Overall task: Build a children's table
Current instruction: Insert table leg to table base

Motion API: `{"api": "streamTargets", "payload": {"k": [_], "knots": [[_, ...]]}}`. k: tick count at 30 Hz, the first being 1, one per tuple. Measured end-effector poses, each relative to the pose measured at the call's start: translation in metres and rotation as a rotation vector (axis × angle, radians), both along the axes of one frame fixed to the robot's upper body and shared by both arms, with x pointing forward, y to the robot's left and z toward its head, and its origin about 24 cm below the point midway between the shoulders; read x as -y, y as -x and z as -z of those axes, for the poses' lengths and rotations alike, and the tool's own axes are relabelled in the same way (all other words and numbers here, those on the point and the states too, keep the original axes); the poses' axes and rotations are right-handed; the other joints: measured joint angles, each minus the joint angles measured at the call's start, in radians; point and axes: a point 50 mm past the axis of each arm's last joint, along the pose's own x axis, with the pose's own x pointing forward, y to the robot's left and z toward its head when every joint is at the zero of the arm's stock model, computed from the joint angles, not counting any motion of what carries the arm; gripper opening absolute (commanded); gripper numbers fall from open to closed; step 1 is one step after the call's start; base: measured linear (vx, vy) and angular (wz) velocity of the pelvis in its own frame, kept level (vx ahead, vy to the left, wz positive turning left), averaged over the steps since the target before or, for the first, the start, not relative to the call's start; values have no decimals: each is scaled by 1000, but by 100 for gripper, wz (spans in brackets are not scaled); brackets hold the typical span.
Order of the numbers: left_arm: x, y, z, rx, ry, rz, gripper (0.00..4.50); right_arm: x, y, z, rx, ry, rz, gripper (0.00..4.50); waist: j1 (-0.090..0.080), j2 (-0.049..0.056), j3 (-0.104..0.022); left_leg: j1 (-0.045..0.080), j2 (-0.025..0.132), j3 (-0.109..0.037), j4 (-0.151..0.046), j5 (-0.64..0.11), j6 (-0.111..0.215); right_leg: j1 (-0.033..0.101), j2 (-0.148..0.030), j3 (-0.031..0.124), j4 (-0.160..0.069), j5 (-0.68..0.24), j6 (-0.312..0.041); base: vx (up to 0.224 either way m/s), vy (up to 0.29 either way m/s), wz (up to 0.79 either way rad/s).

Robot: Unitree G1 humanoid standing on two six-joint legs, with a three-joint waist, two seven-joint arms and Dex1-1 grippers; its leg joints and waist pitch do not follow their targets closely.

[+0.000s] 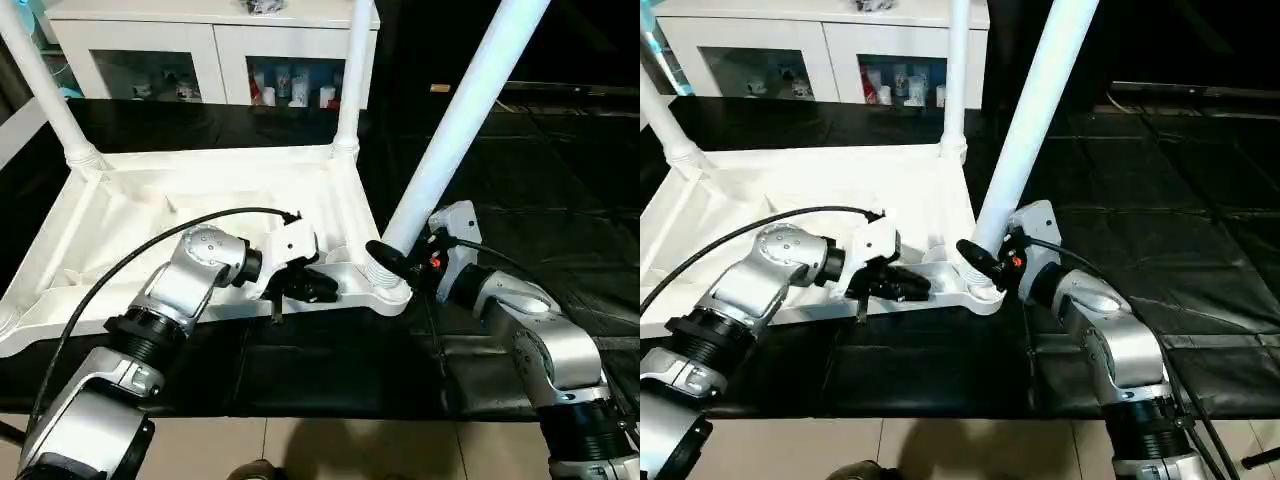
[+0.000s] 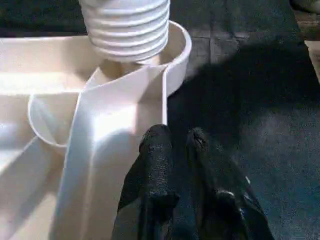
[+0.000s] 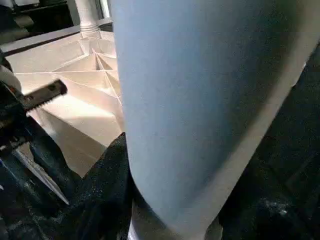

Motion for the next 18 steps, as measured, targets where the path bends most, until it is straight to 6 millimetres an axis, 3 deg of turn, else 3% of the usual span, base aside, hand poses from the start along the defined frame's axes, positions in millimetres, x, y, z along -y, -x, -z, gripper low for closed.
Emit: {"api": "streamTargets", "payload": {"k": [5, 18], "knots": [[2, -3, -2, 10, -3, -1, 112, 0, 0, 0, 0, 2, 0, 194, 1, 1, 0, 0, 0, 0, 0, 0, 0, 0, 0, 0, 0, 0, 0, 0, 0, 0], [-4, -6, 13, -23, -54, -50, 119, -2, 1, 3, -7, 0, -3, 194, 1, 3, 1, 0, 0, 0, 0, 0, 0, 0, 0, 0, 1, 0, 0, 0, 0, 0]]}}
